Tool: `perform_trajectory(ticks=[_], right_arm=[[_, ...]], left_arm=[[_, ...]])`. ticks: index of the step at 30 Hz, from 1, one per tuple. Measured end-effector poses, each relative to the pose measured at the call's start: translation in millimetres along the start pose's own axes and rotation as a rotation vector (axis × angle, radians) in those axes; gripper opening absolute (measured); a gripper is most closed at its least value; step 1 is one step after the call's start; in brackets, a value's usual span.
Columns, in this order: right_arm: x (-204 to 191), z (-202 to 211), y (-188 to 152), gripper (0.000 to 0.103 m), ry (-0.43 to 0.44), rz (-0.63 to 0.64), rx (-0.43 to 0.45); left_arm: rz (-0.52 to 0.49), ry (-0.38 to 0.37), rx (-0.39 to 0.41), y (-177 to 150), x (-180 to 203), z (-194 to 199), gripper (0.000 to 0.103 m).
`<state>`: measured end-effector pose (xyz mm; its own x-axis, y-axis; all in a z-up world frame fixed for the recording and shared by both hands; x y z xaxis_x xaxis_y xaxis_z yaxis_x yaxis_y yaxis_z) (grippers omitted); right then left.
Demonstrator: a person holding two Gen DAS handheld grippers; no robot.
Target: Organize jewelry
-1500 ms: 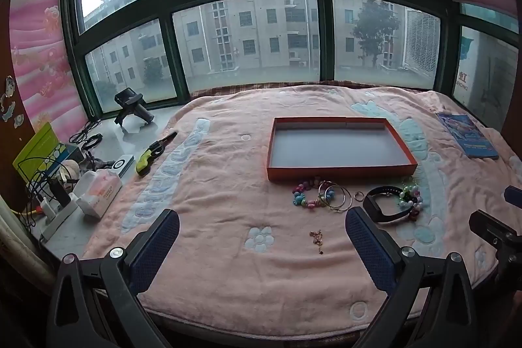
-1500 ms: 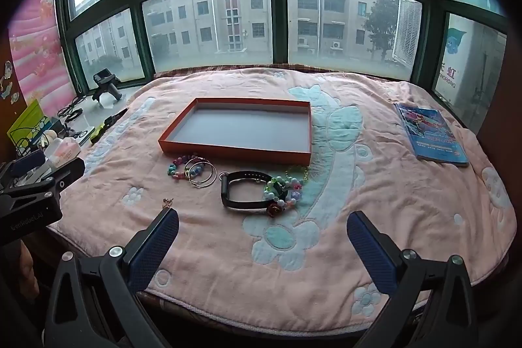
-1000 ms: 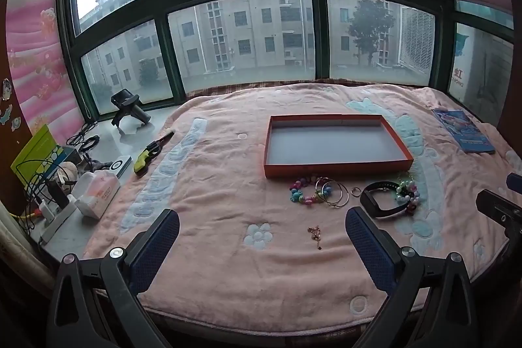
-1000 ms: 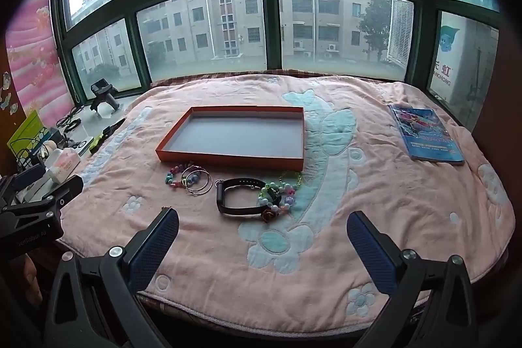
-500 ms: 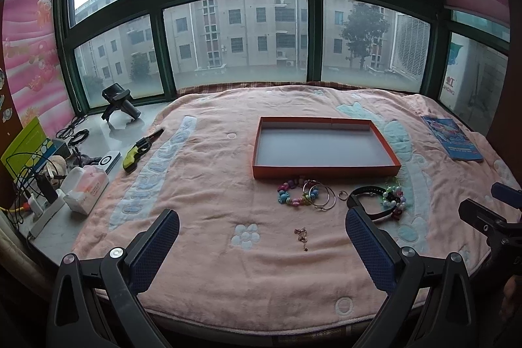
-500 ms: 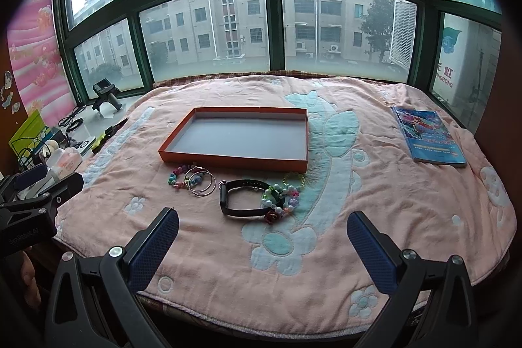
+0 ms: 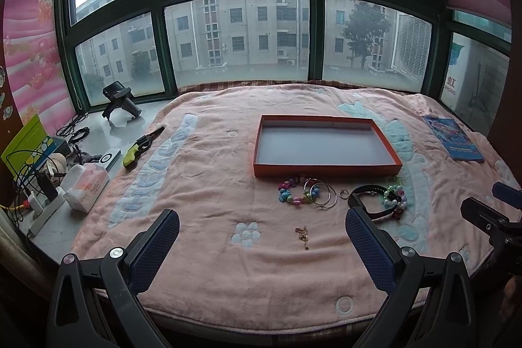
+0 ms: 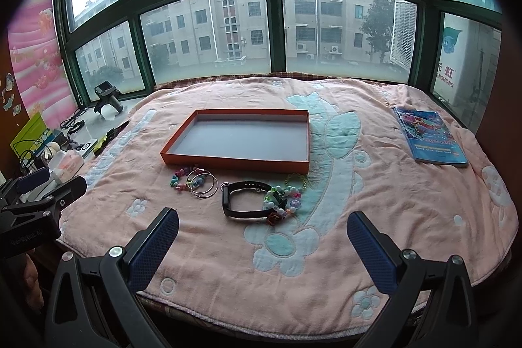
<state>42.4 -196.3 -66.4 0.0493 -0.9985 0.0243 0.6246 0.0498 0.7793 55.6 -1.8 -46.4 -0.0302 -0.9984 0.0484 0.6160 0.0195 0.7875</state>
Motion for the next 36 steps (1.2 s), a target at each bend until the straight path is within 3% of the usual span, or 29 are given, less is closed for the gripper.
perform_trajectory(ticks=[36], right_arm=[[-6, 6, 5, 0.103, 0.017, 0.012, 0.064]], left_arm=[[0.042, -0.015, 0.052, 7, -3, 10, 0.103]])
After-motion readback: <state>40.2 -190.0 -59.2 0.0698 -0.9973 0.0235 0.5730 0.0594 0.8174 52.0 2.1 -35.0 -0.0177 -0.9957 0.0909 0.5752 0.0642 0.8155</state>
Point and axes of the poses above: each gripper's, at about its wrist camera, not at the fingertips, and z roughly against the way its jaws point, x to its right, y to its top, the point moved 8 cm from there along -z, roughly the way its jaws point, and after that the axes turned 6 degrees about z, right-handed, at the moved point
